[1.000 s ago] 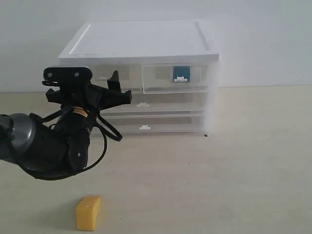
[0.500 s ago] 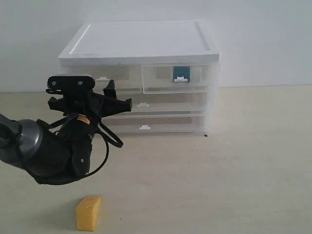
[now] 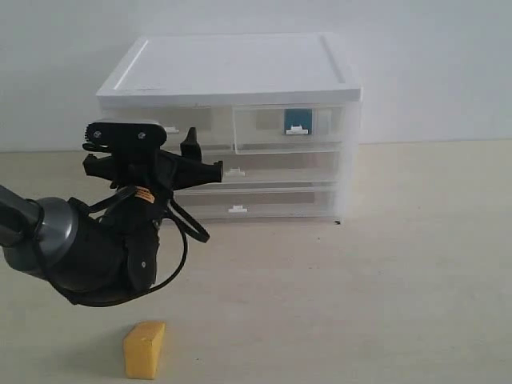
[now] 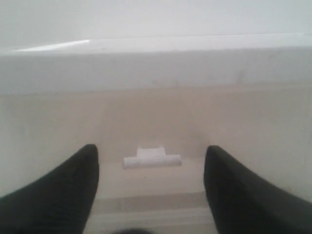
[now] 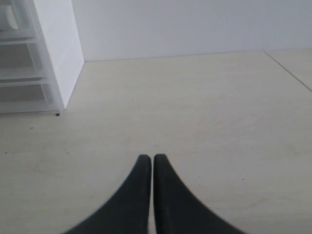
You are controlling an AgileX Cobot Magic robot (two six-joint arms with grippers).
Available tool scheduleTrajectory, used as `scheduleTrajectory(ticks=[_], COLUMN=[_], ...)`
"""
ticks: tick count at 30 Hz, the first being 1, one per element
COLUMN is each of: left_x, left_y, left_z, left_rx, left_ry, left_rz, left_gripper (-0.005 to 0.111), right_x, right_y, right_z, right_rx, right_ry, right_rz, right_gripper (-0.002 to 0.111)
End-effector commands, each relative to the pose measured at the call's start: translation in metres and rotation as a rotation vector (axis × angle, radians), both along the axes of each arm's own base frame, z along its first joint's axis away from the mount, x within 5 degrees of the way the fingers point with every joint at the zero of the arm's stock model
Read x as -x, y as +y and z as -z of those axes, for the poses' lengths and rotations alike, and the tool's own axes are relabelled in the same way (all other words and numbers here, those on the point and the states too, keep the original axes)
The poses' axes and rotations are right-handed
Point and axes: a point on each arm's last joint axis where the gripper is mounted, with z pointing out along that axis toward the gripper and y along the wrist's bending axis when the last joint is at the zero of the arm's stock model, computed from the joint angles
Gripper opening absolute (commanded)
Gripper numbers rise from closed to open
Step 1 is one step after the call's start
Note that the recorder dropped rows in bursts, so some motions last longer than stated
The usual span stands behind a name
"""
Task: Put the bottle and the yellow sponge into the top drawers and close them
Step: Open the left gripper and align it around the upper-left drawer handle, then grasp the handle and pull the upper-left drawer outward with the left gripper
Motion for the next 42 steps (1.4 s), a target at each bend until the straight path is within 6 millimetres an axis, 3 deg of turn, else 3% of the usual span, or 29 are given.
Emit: scheduleTrajectory(ticks=[1, 4, 7, 15, 22, 42], left_x=[0.000, 0.000, 0.000, 0.010, 0.034, 0.104], left_y=[0.003, 0.003, 0.001, 0.001, 0.000, -0.003], left_z=[-0.002, -0.002, -0.003, -0.004, -0.018, -0.022], left_rx=[0.022, 0.021, 0.016, 0.006, 0.022, 0.073], left_ry=[-0.003, -0.003, -0.009, -0.001, 0.007, 0.117], left_rz=[-0.055, -0.054, -0.035, -0.016, 0.001, -0.022], left_gripper=[0.034, 0.014, 0.004, 0.004, 0.004, 0.004], right_x=[0.000, 0.000, 0.000, 0.000, 0.000, 0.000], right_y=[0.000, 0.000, 0.000, 0.000, 0.000, 0.000], right_z=[0.001, 0.001, 0.001, 0.001, 0.001, 0.001], right_rx=[0.002, 0.002, 0.002, 0.002, 0.002, 0.002], right_ry=[-0.003, -0.003, -0.003, -0.003, -0.003, -0.002], right_rz=[0.003, 0.003, 0.003, 0.003, 0.003, 0.004], right_gripper=[0.000, 0.000, 0.000, 0.000, 0.000, 0.000])
